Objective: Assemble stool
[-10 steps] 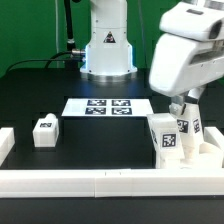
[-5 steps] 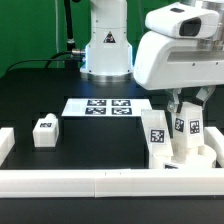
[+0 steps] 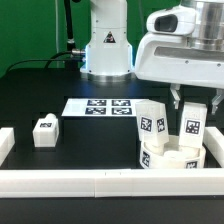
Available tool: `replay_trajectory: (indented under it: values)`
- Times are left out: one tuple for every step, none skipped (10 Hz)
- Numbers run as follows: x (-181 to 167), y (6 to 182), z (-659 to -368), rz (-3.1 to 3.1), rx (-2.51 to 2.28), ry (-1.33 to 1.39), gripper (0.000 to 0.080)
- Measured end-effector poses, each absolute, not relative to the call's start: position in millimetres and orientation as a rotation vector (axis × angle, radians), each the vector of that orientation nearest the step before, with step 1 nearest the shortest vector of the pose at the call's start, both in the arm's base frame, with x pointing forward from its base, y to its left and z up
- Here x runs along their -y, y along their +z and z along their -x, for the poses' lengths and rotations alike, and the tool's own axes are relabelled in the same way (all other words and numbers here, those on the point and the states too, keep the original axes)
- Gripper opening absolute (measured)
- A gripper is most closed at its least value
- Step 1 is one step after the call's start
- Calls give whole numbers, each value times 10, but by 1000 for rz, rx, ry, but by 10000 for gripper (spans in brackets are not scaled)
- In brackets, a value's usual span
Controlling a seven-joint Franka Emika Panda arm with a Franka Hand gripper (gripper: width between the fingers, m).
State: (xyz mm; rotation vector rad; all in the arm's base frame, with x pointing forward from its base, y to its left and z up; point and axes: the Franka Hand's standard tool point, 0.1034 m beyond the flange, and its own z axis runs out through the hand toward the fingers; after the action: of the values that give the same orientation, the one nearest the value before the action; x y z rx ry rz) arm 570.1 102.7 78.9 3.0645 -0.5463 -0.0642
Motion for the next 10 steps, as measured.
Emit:
replay_trajectory:
  values:
    - [-1039, 789, -5699, -3039, 675, -64, 334]
    - [-1048, 789, -5698, -3019, 772, -65, 334]
    - [-1057, 789, -5696, -2998, 860, -67, 334]
    - [-1081, 789, -5696, -2966, 985, -66, 334]
    - [-1152, 789, -5695, -2886, 1261, -60, 334]
    - [-1214, 789, -5680, -2802, 1490, -71, 334]
    - [-1249, 788, -5692, -2749, 1626, -67, 334]
    - [-1312, 787, -5706, -2648, 1822, -54, 334]
    - [-1366, 788, -5697, -2571, 1943, -70, 334]
    - [-1363, 792, -5693, -2544, 1974, -86, 334]
